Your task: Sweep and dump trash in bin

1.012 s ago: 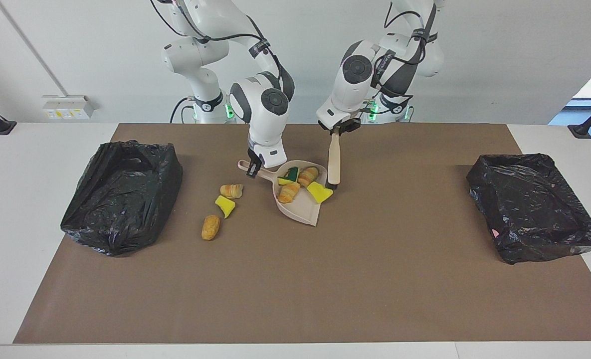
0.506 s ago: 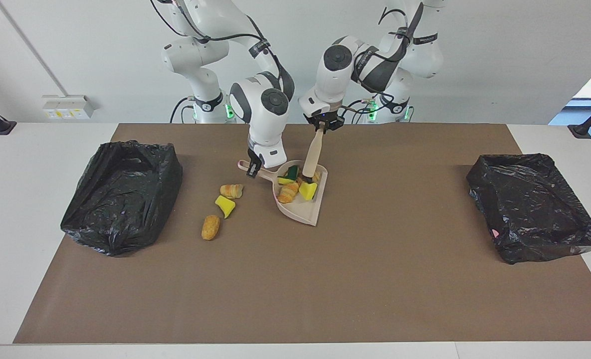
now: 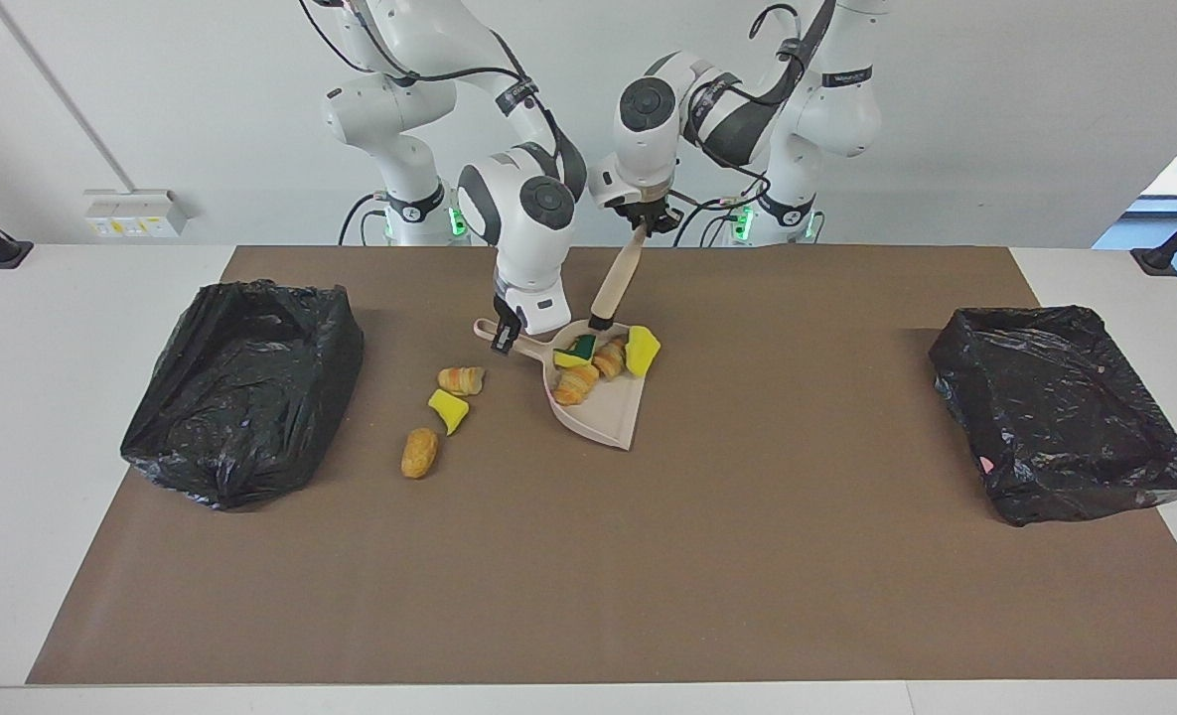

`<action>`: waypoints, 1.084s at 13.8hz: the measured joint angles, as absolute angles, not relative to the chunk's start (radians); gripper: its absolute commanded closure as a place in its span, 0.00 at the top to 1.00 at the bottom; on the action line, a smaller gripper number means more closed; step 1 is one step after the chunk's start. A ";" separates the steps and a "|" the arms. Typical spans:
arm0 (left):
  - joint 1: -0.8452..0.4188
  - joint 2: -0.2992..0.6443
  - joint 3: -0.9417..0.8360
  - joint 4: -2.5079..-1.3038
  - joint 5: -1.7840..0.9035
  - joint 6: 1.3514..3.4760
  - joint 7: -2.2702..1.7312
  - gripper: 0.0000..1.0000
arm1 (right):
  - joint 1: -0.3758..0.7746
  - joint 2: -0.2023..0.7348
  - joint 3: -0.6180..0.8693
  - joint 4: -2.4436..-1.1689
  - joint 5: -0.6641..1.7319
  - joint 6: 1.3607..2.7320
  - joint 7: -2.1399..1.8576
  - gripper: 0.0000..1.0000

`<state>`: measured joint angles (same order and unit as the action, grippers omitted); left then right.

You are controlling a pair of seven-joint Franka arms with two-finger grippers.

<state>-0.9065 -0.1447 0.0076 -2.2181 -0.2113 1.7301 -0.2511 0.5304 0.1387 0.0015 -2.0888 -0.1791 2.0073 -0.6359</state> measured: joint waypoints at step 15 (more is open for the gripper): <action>-1.090 -0.307 -0.072 -2.375 -0.262 1.856 -0.971 0.00 | 0.530 0.138 0.001 -2.088 -0.179 2.007 -0.636 0.00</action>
